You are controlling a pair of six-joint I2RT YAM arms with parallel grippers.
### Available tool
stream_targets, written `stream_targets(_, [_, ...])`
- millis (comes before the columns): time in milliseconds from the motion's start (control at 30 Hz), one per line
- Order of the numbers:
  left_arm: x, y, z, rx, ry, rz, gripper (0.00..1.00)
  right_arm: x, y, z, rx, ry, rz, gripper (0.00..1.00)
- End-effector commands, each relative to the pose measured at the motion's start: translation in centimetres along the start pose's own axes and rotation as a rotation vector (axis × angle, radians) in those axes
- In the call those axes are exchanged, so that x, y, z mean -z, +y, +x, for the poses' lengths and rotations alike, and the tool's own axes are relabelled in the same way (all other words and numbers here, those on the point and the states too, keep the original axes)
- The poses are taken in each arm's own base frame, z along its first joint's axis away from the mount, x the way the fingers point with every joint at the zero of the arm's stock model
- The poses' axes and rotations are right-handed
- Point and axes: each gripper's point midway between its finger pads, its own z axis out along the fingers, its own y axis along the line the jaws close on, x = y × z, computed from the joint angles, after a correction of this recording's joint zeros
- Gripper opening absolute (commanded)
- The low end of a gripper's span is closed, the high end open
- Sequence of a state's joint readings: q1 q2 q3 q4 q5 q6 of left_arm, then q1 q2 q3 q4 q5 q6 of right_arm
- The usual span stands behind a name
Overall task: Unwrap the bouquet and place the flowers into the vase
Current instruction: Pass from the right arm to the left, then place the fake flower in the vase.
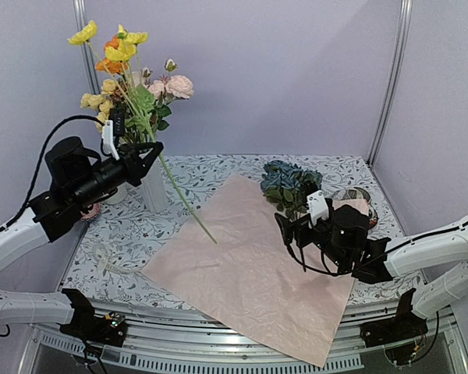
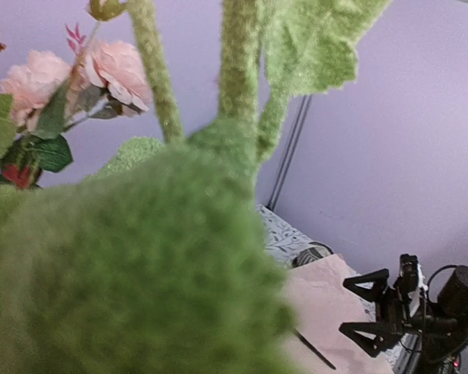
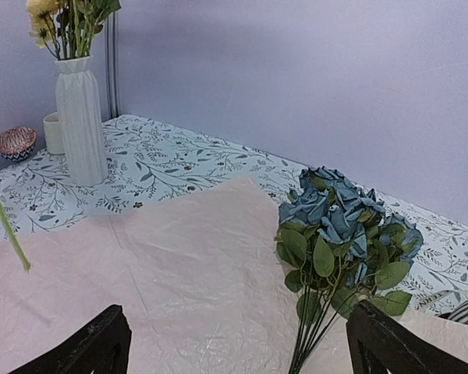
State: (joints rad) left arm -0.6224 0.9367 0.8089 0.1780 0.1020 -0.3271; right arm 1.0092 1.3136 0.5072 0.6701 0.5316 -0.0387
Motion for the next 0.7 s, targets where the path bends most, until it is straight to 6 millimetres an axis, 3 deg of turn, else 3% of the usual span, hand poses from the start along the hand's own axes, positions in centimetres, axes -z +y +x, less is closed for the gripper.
stream_targets(0, [2.0,3.6,-5.2,-0.127,-0.030,-0.192,0.00,-0.5,-0.1,-0.2,-0.026,-0.028,0.021,0.99])
stream_targets(200, [4.5,7.5,-10.9,-0.266,-0.167,-0.457,0.00,-0.7,0.1,0.4,-0.015,-0.018,0.019,0.99])
stream_targets(433, [5.7,8.6,-17.4,-0.349,-0.338,-0.578,0.00,-1.0,0.2,0.9,0.011,-0.005,0.020,0.99])
stream_targets(667, [4.5,9.2,-19.4,-0.373,-0.363,-0.585,0.00,-1.3,0.5,1.0,0.023,0.000,0.010,0.99])
